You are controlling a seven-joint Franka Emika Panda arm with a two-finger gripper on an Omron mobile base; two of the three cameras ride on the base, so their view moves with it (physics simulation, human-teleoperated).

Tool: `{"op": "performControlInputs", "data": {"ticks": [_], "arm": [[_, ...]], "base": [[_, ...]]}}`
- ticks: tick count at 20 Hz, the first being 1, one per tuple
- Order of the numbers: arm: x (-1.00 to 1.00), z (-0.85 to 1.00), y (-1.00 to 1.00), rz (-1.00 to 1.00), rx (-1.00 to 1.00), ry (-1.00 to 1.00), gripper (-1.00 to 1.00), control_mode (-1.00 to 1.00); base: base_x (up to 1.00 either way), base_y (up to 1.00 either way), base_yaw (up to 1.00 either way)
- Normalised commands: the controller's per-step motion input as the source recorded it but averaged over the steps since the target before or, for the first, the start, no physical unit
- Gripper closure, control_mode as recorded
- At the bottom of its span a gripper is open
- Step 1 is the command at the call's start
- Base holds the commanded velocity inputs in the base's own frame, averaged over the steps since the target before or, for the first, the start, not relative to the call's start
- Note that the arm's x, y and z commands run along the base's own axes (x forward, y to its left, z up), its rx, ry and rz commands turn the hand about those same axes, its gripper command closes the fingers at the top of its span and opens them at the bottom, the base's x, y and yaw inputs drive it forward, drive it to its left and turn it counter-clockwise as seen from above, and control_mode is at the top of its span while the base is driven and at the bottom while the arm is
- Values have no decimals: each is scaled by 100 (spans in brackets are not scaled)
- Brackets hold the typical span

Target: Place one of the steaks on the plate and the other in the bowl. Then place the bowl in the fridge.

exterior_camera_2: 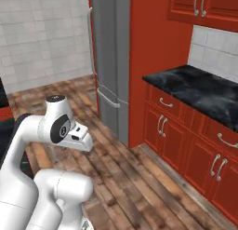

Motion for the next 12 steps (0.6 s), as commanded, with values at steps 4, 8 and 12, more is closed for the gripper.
{"op": "performControlInputs", "data": {"ticks": [4, 8, 12], "arm": [[0, 0, 0, 0, 0, 0, -100, 100], [0, 0, 0, 0, 0, 0, -100, 100], [0, 0, 0, 0, 0, 0, -100, 100]], "base": [[20, -3, 57], [29, -10, 39], [71, -7, 30]]}}
